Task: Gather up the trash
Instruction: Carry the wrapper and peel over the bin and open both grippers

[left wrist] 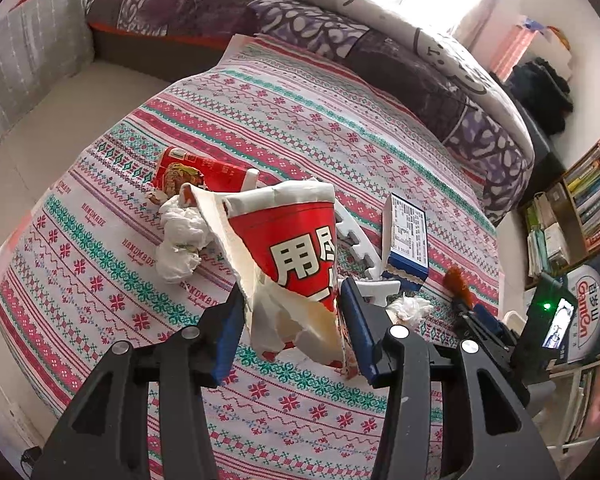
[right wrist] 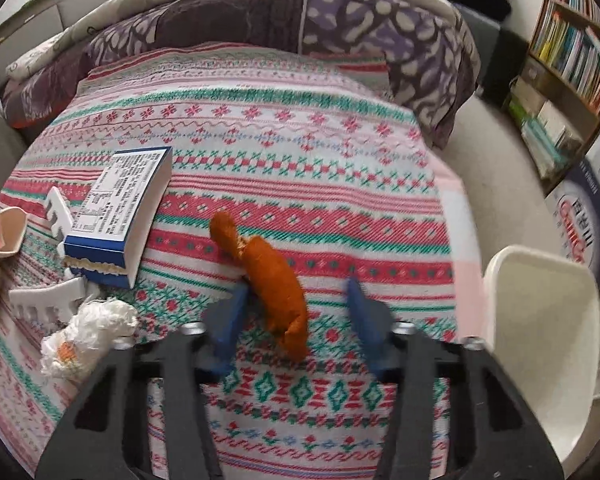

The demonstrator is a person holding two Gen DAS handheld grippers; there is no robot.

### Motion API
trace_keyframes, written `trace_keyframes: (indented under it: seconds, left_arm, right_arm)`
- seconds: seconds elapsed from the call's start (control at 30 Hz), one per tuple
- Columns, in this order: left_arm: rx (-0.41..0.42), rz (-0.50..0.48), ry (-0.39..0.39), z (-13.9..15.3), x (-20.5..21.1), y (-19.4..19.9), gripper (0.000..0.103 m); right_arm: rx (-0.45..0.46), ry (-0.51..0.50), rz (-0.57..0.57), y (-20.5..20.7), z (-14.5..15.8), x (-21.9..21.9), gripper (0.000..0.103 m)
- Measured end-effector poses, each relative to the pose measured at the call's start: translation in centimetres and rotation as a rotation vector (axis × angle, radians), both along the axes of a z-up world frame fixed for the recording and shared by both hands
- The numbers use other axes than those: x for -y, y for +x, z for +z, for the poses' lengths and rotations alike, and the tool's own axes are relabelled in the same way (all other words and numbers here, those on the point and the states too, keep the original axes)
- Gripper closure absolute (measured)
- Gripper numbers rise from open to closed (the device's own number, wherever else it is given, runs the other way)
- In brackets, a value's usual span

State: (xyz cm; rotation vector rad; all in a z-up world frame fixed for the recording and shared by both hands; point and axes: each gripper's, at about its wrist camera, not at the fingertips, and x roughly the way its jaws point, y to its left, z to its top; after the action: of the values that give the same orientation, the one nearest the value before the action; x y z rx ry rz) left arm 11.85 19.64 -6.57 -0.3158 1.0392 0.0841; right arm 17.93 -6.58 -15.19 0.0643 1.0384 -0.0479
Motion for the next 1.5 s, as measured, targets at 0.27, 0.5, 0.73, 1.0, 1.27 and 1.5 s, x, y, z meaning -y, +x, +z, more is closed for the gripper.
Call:
trace_keyframes:
  seconds: [0.27, 0.5, 0.73, 1.0, 1.27, 1.5]
  left_arm:
    - [0.038, -0.010, 0.031, 0.7, 1.1, -0.2, 0.055]
    - [0.079, -0.021, 0.040, 1.7, 2.4, 0.1, 0.055]
    - [0.125, -0.059, 0.071, 2.6, 5.0, 0.1, 0.055]
    - [0.153, -0.129, 0.084, 3.0, 8.9, 0.3, 0.055]
    - [0.171, -0.206, 0.081, 3.0, 13.2, 0.2, 0.055]
    - [0.180, -0.273, 0.068, 2.9, 16.7, 0.1, 0.055]
  right_arm:
    - [0.064, 0.036, 0.012, -1.1, 2.4, -0.1, 0.084]
    - [0.146, 0.041, 0.034, -2.9, 5.6, 0.3, 0.084]
    - [0.178, 0.068, 0.003, -4.4, 7.4, 2.5, 0.084]
    - [0.187, 0.088, -0.075, -5.7, 8.3, 6.4, 0.084]
    - [0.185, 0.122, -0.169, -7.2, 8.7, 10.6, 0.084]
    - [0.199, 0.107, -0.252, -8.7, 9.2, 14.5, 0.084]
